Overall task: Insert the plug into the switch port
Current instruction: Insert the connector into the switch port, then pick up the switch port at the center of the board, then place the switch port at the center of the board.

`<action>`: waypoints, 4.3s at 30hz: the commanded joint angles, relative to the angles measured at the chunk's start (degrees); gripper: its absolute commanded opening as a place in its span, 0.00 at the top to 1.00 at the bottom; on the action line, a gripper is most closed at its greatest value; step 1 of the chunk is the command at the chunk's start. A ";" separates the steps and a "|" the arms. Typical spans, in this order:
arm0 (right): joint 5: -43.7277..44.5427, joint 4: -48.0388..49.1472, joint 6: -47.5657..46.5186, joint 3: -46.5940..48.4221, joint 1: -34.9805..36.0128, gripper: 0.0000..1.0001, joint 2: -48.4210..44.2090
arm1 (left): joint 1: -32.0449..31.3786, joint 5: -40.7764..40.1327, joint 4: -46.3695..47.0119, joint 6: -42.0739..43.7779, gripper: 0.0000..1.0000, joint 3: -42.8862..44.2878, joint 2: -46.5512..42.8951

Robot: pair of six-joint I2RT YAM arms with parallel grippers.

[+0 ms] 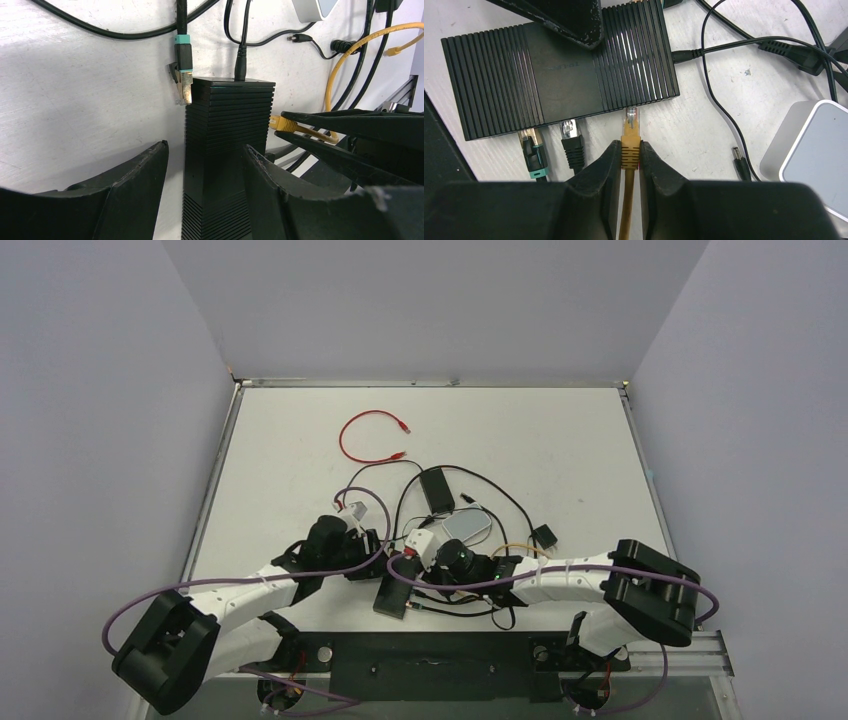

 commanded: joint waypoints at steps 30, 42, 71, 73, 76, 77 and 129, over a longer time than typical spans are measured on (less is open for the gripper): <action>-1.59 20.48 -2.84 -5.47 4.67 1.00 -0.20 | 0.50 8.70 1.75 3.93 0.53 1.15 0.21; 3.27 27.25 -3.96 -5.25 6.53 1.00 4.74 | 0.49 10.22 1.51 3.28 0.56 -0.05 -0.49; 6.06 31.48 -5.26 1.74 7.28 1.00 5.84 | -1.00 12.43 4.15 0.97 0.70 -4.18 -2.88; 5.44 31.55 -5.43 2.66 7.18 1.00 6.54 | -1.20 12.57 4.75 0.67 0.71 -4.32 -2.72; 4.89 31.86 -5.51 3.73 7.11 1.00 7.39 | -1.76 12.66 5.42 0.36 0.72 -4.39 -2.69; 4.72 32.15 -5.55 3.85 7.02 1.00 7.66 | -1.96 12.64 5.44 0.26 0.72 -4.24 -2.90; 27.81 2.87 -20.43 16.52 -20.53 1.00 -35.32 | -1.35 0.12 -24.71 -3.50 0.37 10.47 -33.49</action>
